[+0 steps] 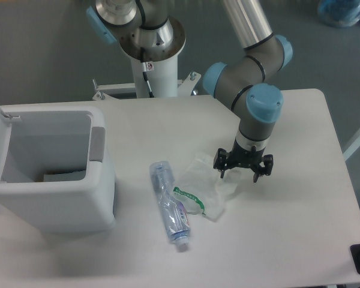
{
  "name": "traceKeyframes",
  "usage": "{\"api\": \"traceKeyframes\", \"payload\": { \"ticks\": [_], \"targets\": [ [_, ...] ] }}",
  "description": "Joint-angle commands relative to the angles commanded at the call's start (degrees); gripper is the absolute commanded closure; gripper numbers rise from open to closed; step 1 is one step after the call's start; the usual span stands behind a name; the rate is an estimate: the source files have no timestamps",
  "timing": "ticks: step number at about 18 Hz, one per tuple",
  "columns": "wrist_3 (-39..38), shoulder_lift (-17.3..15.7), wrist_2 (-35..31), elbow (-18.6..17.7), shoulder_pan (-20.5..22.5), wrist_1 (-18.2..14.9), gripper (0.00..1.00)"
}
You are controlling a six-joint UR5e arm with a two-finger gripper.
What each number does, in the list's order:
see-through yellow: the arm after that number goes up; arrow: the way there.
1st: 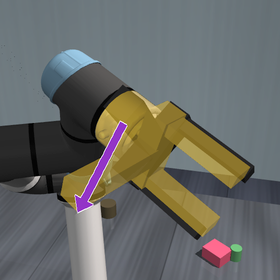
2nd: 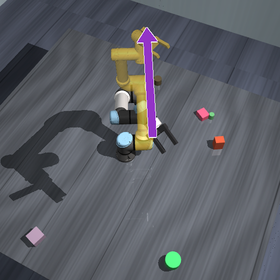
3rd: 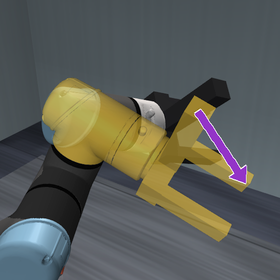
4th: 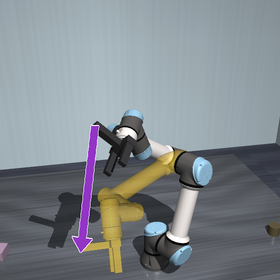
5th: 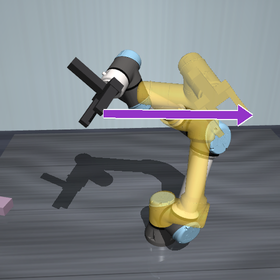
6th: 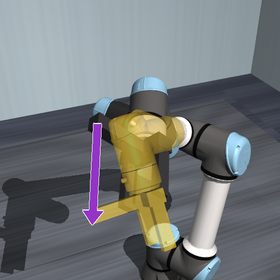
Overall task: Place the trash in the trash can
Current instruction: 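Lower the gripper and pinch the plastic bag's corner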
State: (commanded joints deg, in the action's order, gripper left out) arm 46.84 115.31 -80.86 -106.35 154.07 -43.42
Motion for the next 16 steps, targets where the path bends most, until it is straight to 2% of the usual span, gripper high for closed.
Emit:
{"api": "traceKeyframes", "payload": {
  "ticks": [3,4,6,9,13,16],
  "targets": [
    [-0.09,0.18,0.09,-0.09,-0.09,0.00,0.38],
    [-0.17,0.18,0.09,-0.52,-0.09,0.35,0.51],
    [-0.17,0.09,0.00,-0.88,-0.18,1.05,0.68],
    [0.00,-0.44,-0.35,-1.23,0.08,0.62,0.98],
    [0.26,-1.14,-0.44,-1.50,0.17,0.62,1.00],
    [0.35,-3.59,-0.18,-0.18,0.35,0.00,1.00]
  ]
}}
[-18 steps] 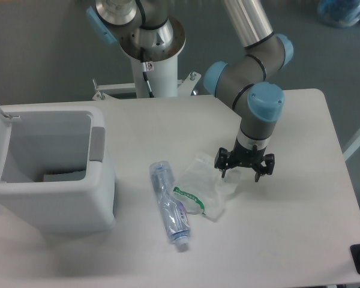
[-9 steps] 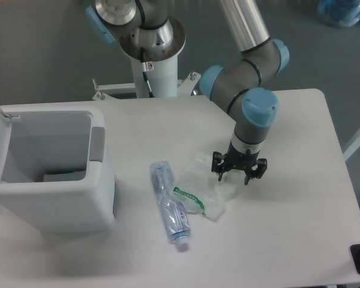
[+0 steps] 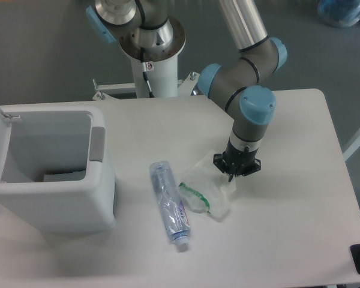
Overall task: Place the trash in the trash can
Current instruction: 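Lower the gripper and pinch the plastic bag's corner, then lift the bag and carry it over the trash bin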
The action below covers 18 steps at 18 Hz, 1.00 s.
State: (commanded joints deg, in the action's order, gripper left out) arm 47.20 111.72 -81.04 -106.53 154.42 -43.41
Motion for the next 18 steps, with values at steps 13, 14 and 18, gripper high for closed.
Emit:
{"api": "traceKeyframes", "payload": {
  "ticks": [13,14,18],
  "targets": [
    [-11.67,-9.94,25.28,9.84,3.42,-0.09,1.00],
    [-14.13,-10.47,28.10,10.63,3.86,0.00,1.00],
    [-20.11,-12.84,35.67,14.85,2.82,0.00,1.00]
  ]
}}
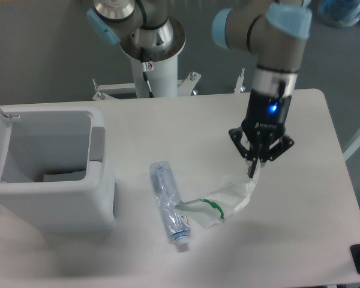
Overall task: Place the trash in the trash can
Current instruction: 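Lift the bag and carry it over the trash bin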
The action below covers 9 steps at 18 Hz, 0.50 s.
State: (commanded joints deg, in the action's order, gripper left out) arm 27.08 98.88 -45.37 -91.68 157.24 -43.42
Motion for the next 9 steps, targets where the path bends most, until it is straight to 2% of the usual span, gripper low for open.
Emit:
{"api": "traceKeyframes", "payload": {
  "ticks": [4,7,9],
  "targets": [
    [-3.34,-4.22,2.12,0.10,-5.00,0.44,1.00],
    [-11.41,-7.38,1.95,-0.60,-7.65,0.62,1.00],
    [-14.50,-9.40,1.95,-2.44,-9.14,0.62,1.00]
  ]
}}
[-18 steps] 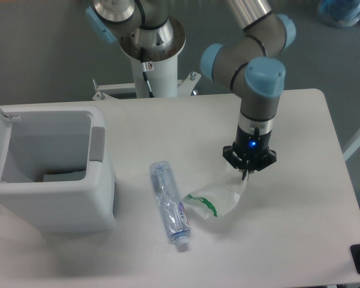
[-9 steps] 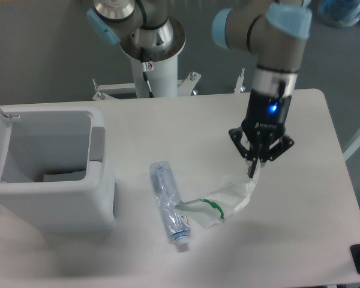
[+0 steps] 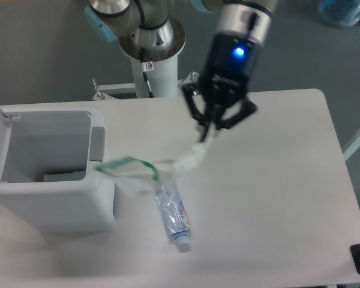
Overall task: Place the trash in the trash can
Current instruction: 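Lift the bag and carry it over the trash bin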
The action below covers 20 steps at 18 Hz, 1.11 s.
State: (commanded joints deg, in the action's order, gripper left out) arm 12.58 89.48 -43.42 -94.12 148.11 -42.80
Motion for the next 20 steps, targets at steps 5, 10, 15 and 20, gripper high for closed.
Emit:
{"api": "traceKeyframes", "payload": {
  "ticks": [5,10,15,20],
  "targets": [
    [0.43,-4.05,-0.18,-5.72,-2.99,0.26,1.00],
    [0.60,-4.05,-3.68,-7.66,-7.65,0.44,1.00],
    [7.63,-3.70,-7.03,-10.29,-10.82,0.44,1.00],
    [15.35,-3.09,-9.22,-10.91,-14.15,0.35,1.00]
  ]
}}
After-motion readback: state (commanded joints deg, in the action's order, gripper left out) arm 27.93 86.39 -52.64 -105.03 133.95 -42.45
